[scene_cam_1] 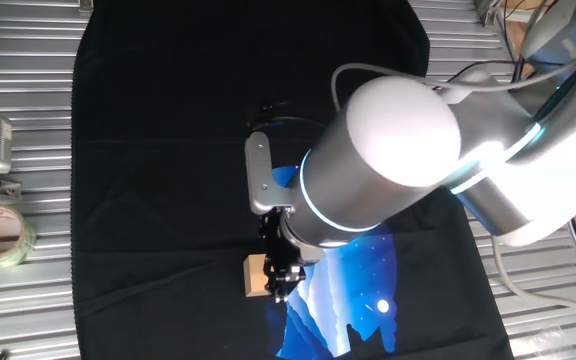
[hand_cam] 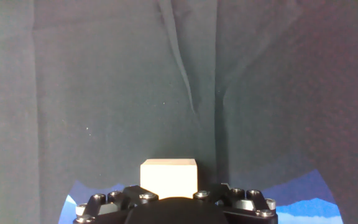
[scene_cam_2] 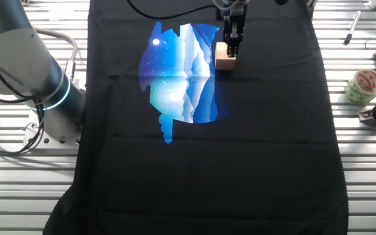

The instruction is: Pick up the small block on the left and move it to the right

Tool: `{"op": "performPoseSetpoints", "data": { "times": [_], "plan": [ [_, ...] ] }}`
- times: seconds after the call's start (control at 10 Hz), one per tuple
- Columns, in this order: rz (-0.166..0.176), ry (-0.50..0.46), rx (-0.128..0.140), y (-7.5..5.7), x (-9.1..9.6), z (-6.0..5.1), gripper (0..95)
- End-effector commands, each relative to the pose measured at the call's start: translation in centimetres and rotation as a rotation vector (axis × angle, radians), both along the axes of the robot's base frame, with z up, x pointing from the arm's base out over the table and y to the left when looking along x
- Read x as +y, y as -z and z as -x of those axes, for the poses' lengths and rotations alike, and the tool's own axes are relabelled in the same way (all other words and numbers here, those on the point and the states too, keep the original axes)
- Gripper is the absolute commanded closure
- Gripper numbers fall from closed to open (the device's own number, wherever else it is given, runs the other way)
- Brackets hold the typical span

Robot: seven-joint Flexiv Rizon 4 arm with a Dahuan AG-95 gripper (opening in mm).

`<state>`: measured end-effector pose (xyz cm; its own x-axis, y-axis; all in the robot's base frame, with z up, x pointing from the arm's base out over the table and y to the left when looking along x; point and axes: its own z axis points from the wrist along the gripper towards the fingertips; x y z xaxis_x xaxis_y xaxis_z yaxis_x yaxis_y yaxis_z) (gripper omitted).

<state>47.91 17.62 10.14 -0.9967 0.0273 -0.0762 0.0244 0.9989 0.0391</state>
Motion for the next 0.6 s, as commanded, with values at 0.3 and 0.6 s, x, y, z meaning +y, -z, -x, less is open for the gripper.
{"op": "performPoseSetpoints", "data": {
  "times": [0.3, 0.6],
  "plan": [
    [-0.007, 0.005, 0.009, 0.02, 0.12, -0.16, 19.0],
    [-0.005, 0.003, 0.009, 0.02, 0.12, -0.16, 19.0]
  ]
}}
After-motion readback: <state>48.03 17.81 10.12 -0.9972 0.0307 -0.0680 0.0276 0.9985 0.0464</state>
